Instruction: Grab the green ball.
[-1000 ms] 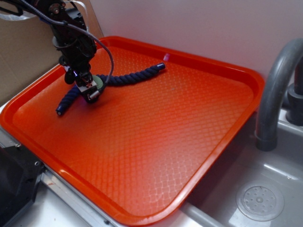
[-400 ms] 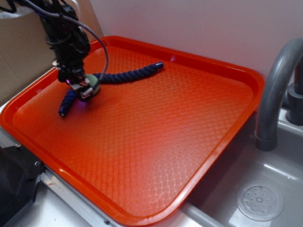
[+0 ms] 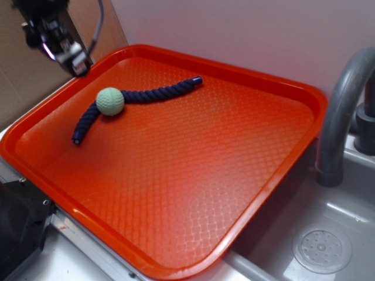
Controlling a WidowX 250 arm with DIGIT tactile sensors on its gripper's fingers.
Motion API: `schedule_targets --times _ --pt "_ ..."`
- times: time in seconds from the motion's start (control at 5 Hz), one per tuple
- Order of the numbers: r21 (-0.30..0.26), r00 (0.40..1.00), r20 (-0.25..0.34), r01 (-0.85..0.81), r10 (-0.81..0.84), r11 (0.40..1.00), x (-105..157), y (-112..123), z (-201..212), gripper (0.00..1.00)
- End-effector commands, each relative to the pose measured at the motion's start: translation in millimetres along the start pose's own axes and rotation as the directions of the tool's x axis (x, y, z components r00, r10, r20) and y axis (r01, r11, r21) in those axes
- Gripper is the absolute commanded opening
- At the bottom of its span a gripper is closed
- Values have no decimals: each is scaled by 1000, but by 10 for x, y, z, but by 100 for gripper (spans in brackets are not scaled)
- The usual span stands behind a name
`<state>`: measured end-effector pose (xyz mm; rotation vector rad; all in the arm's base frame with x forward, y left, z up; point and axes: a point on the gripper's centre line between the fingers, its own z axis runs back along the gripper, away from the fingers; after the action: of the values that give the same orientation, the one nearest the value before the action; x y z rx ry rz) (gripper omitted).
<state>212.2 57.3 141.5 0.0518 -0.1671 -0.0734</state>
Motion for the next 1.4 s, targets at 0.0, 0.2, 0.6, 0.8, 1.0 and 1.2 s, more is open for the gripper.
schedule_targets --times 0.0,0.2,0.6,0.8,1.0,1.2 --pt "41 1000 -16 17 -17 999 74 -22 -37 100" --pt "-6 998 -24 58 -59 998 64 -75 -191 100" --pt "-111 989 -31 -149 147 983 76 -202 -671 100" --pt "-88 933 1 -359 361 929 115 -128 -772 100" --pt "-37 911 33 -410 411 911 189 13 -881 100" --pt "-42 908 38 -415 417 909 257 157 -889 100"
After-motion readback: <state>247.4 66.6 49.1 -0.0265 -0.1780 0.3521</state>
